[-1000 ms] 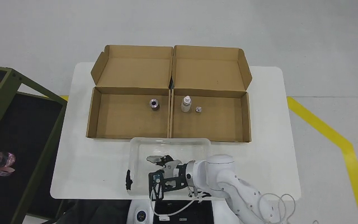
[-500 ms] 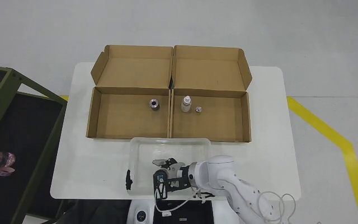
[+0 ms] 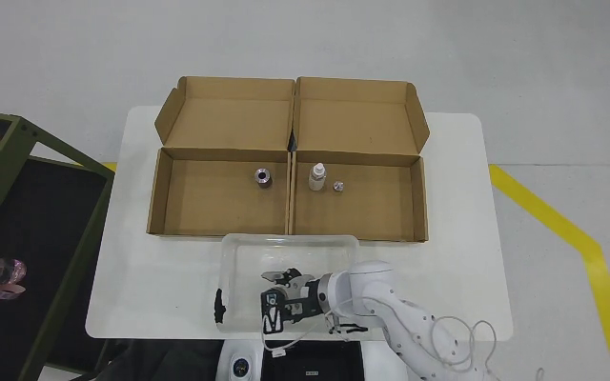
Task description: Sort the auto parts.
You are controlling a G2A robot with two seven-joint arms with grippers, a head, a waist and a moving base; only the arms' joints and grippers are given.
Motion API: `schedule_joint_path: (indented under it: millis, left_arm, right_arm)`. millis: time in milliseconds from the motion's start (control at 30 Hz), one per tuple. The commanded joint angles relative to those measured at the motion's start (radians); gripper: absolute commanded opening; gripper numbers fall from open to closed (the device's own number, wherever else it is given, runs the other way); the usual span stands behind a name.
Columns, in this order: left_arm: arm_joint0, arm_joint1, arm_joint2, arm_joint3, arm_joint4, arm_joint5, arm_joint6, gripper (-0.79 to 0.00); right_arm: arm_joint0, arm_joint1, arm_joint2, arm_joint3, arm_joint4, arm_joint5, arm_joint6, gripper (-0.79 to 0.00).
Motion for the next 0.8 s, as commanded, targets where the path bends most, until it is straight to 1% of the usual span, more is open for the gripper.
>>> schedule_joint_path:
  millis: [0, 100, 133, 167, 300, 367, 400, 467, 533, 567, 767]
  left_arm:
    - [0.000, 0.000, 0.000, 0.000, 0.000, 0.000, 0.000, 0.000]
    - [0.000, 0.000, 0.000, 0.000, 0.000, 0.000, 0.000, 0.000]
    - [0.000, 0.000, 0.000, 0.000, 0.000, 0.000, 0.000, 0.000]
    - [0.000, 0.000, 0.000, 0.000, 0.000, 0.000, 0.000, 0.000]
    - [0.000, 0.000, 0.000, 0.000, 0.000, 0.000, 0.000, 0.000]
    - [0.000, 0.000, 0.000, 0.000, 0.000, 0.000, 0.000, 0.000]
    - [0.000, 0.000, 0.000, 0.000, 0.000, 0.000, 0.000, 0.000]
    - [0.000, 0.000, 0.000, 0.000, 0.000, 0.000, 0.000, 0.000]
    - [0.000, 0.000, 0.000, 0.000, 0.000, 0.000, 0.000, 0.000]
    - [0.000, 0.000, 0.000, 0.000, 0.000, 0.000, 0.000, 0.000]
    - [0.000, 0.000, 0.000, 0.000, 0.000, 0.000, 0.000, 0.000]
  right_arm:
    - [0.006, 0.000, -0.006, 0.006, 0.004, 0.002, 0.003, -0.259]
    - [0.015, -0.001, -0.014, 0.015, 0.009, 0.004, 0.008, -0.289]
    - [0.018, -0.001, -0.017, 0.017, 0.012, 0.005, 0.009, -0.342]
    - [0.020, -0.001, -0.019, 0.018, 0.015, 0.005, 0.010, -0.413]
    - [0.028, 0.000, -0.027, 0.023, 0.023, 0.008, 0.011, -0.453]
    - [0.031, 0.000, -0.029, 0.025, 0.030, 0.010, 0.009, -0.486]
    - [0.033, 0.000, -0.030, 0.025, 0.033, 0.012, 0.007, -0.536]
    - [0.036, 0.001, -0.031, 0.026, 0.041, 0.016, 0.000, -0.606]
    - [0.039, 0.001, -0.032, 0.024, 0.050, 0.016, -0.004, -0.745]
    - [0.040, 0.002, -0.031, 0.022, 0.052, 0.017, -0.006, -0.785]
    - [0.053, 0.004, -0.023, -0.003, 0.068, 0.036, -0.027, -0.785]
